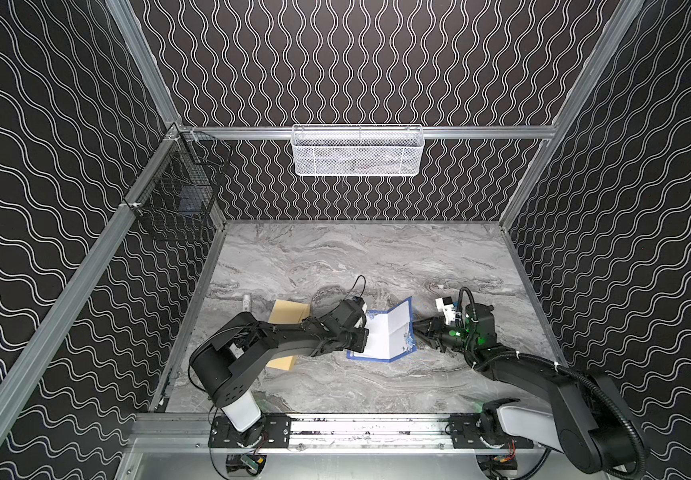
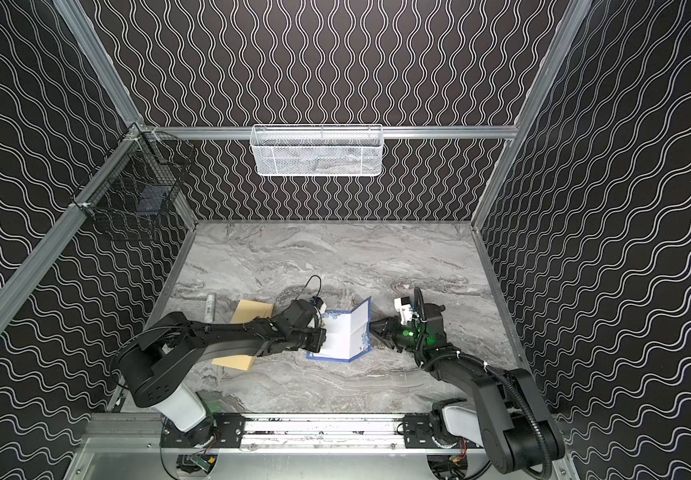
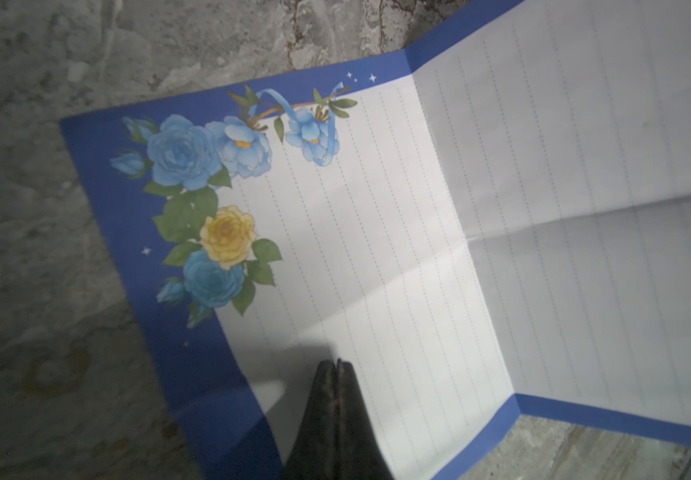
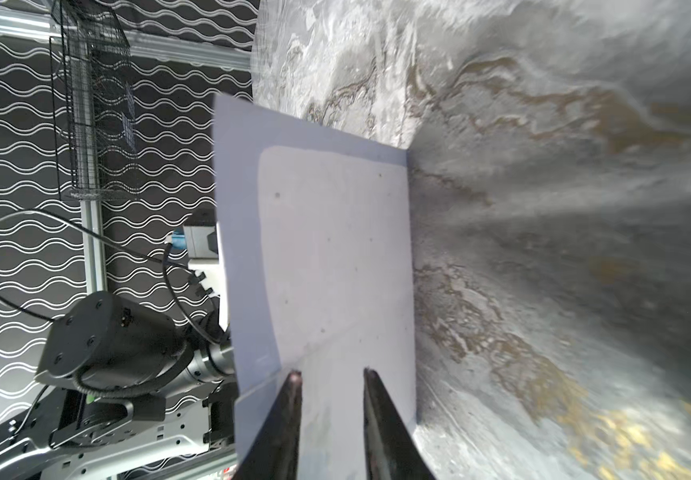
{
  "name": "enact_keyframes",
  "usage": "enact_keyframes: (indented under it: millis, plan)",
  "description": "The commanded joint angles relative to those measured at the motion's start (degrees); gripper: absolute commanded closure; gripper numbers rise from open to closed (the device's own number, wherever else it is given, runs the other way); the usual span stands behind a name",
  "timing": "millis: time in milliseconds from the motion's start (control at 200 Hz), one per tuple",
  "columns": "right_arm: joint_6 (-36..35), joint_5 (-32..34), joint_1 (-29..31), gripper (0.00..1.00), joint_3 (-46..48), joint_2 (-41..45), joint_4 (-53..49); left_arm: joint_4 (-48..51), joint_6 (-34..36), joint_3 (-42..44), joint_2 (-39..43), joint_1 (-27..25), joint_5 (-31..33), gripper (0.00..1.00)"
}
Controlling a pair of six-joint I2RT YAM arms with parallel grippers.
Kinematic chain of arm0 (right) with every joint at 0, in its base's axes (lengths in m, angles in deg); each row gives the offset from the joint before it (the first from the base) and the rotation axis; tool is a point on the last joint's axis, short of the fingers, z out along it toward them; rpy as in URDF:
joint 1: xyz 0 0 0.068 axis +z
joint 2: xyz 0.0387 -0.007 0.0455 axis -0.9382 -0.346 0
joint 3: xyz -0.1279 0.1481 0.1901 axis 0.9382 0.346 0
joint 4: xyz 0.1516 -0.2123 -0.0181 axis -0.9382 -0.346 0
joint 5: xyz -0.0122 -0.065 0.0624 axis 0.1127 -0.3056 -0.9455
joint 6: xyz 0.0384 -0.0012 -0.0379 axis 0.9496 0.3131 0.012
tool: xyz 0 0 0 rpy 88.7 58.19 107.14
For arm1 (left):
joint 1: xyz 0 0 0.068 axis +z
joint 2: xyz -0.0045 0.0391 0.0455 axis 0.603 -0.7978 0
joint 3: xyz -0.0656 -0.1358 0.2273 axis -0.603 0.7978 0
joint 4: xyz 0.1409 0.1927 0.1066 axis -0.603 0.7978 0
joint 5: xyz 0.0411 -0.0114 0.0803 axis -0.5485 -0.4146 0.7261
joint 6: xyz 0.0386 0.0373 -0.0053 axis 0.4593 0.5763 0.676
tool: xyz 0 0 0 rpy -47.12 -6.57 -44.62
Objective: Place the letter into the envelope and seal it
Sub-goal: 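Lift and fold the letter edge toward the left gripper with the right gripper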
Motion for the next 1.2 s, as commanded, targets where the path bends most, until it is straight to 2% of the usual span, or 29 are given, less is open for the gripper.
enact_keyframes:
  millis: [0, 360, 701, 726, 1191]
  plan:
    - [2.0, 1.0, 1.9, 0.72, -0.9, -1.6, 5.1, 4.6, 0.9, 0.6, -0.5, 0.0, -0.1, 1.0]
    - [3.7, 3.9, 8.1, 0.73, -3.7, -9.4, 9.7, 4.8, 1.8, 0.8, 0.4, 0.0, 0.0, 1.0]
    - [4.9, 5.4, 11.2, 0.76, -5.9, -16.5, 13.1, 4.3, 2.3, 0.6, 0.4, 0.0, -0.7, 1.0]
    - [5.0, 5.4, 12.8, 0.76, -6.0, -17.0, 13.5, 4.3, 2.3, 0.7, 0.4, 0.0, -0.6, 1.0]
    - [6.3, 6.9, 15.7, 0.83, -6.1, -25.5, 17.3, 3.9, 2.1, 1.5, 0.7, -0.1, -0.6, 1.0]
